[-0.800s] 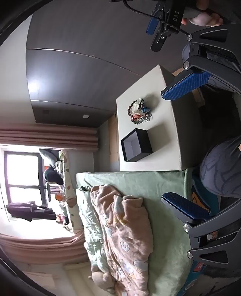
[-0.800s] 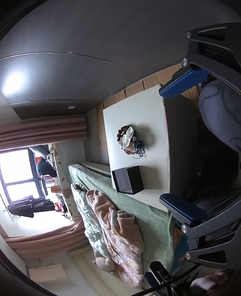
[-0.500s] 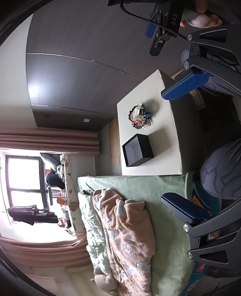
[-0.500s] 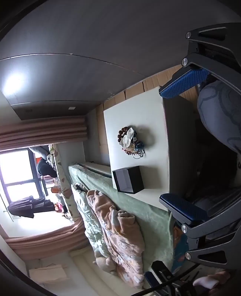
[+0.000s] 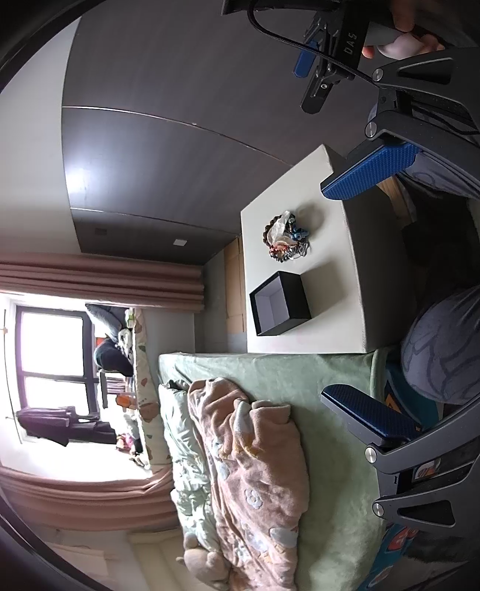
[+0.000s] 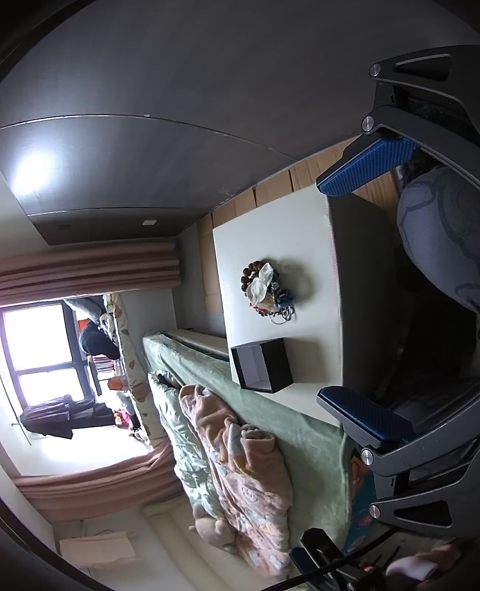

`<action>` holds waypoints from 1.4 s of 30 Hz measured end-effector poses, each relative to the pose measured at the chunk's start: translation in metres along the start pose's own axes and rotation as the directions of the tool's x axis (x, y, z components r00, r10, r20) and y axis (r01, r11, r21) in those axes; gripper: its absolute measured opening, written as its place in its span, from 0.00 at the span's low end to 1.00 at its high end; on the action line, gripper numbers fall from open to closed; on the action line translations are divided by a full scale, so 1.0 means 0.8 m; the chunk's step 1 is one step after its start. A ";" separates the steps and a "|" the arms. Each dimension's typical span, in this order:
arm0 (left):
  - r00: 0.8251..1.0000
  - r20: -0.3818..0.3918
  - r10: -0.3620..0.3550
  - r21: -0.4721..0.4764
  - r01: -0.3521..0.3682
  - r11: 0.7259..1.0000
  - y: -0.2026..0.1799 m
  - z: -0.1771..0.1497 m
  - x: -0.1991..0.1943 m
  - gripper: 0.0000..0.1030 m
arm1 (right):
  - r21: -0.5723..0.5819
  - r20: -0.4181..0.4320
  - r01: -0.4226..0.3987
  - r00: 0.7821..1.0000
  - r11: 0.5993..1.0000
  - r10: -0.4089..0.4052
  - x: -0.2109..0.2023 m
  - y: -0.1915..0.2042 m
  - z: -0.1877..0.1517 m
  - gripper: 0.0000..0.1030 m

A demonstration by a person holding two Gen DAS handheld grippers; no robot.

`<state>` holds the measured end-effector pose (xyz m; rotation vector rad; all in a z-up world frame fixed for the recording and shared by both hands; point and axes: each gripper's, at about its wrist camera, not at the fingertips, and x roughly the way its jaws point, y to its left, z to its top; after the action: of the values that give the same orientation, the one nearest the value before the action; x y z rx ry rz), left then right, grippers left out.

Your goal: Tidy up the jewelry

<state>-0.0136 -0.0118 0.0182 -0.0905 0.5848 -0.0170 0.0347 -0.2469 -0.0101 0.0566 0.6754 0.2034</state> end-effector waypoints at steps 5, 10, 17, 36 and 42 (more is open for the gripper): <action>1.000 0.011 0.002 -0.014 -0.002 1.000 0.007 -0.002 -0.004 0.97 | 0.000 -0.005 -0.006 1.000 1.000 0.006 0.000 0.000 0.000 1.00; 1.000 0.010 -0.001 -0.013 0.001 1.000 0.010 -0.002 -0.005 0.97 | 0.000 0.002 -0.005 1.000 1.000 0.005 -0.002 0.001 0.000 1.00; 1.000 0.013 -0.002 -0.012 0.002 1.000 0.007 -0.003 -0.005 0.97 | -0.002 0.006 -0.001 1.000 1.000 0.001 -0.004 0.000 0.001 1.00; 1.000 0.020 -0.001 0.000 0.001 1.000 0.000 -0.004 -0.008 0.97 | 0.000 0.019 0.001 1.000 1.000 -0.001 -0.011 0.001 0.007 1.00; 1.000 0.019 -0.001 -0.001 0.001 1.000 0.000 -0.003 -0.009 0.97 | 0.000 0.022 -0.002 1.000 1.000 0.002 -0.013 0.000 0.009 1.00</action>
<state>-0.0209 -0.0119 0.0197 -0.0918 0.5659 -0.0170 0.0314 -0.2488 0.0018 0.0598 0.6534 0.2040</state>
